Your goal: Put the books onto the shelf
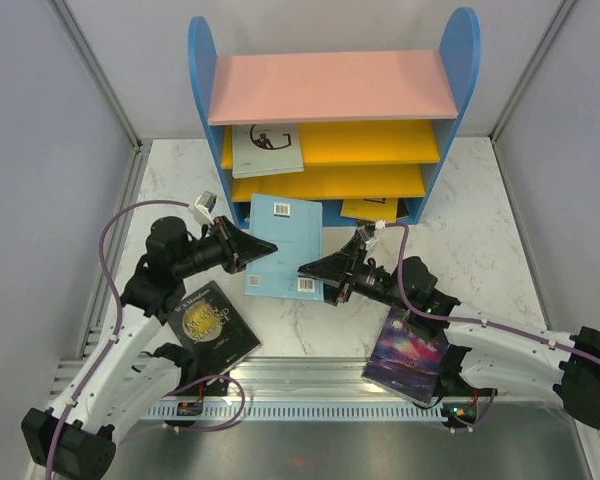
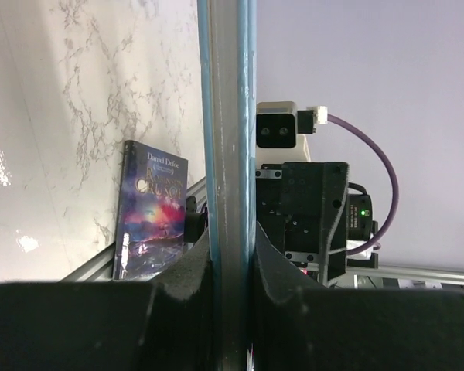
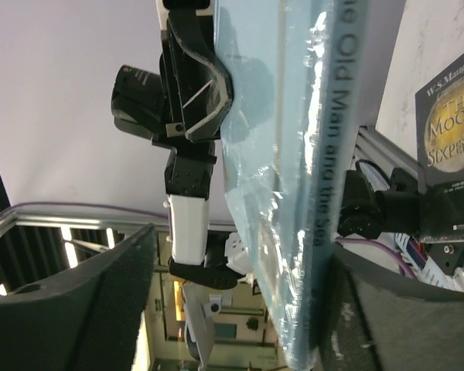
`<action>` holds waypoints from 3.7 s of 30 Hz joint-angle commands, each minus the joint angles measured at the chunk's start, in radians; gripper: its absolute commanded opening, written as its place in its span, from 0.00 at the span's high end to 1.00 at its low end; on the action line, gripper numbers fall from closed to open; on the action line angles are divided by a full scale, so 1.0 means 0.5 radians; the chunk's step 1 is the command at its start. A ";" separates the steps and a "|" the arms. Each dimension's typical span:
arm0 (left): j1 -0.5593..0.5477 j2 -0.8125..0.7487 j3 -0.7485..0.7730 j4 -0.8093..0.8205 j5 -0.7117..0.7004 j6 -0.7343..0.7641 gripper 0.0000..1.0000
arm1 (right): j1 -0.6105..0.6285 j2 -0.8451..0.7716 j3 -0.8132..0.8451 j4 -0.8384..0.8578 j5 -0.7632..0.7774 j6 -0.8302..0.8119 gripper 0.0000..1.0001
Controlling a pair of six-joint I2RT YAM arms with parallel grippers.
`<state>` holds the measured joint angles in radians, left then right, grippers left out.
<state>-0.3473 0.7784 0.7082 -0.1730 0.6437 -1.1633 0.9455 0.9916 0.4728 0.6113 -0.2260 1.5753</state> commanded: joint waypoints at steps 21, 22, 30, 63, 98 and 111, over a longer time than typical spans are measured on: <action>0.047 -0.014 0.274 -0.424 -0.560 0.210 0.98 | 0.008 -0.149 0.468 -0.189 0.262 -0.012 0.58; 0.047 -0.011 0.289 -0.430 -0.566 0.213 0.98 | 0.008 -0.149 0.481 -0.189 0.262 -0.015 0.59; 0.047 0.029 0.348 -0.482 -0.606 0.253 0.98 | 0.008 -0.124 0.613 -0.186 0.262 -0.006 0.73; 0.139 0.198 0.655 -0.660 -0.407 0.538 0.00 | -0.639 0.719 1.601 -0.471 -0.119 -0.251 1.00; 0.164 0.029 0.538 -0.804 -0.431 0.553 0.00 | -0.802 1.070 1.340 -0.446 -0.358 0.006 0.33; 0.167 0.036 0.519 -0.798 -0.441 0.553 0.00 | -0.719 0.879 1.189 -0.575 -0.358 -0.076 0.47</action>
<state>-0.2695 0.8032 0.9745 -0.5888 0.4213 -0.9249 0.5587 1.4788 1.0512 0.3370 -0.3981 1.5578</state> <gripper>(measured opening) 0.996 0.555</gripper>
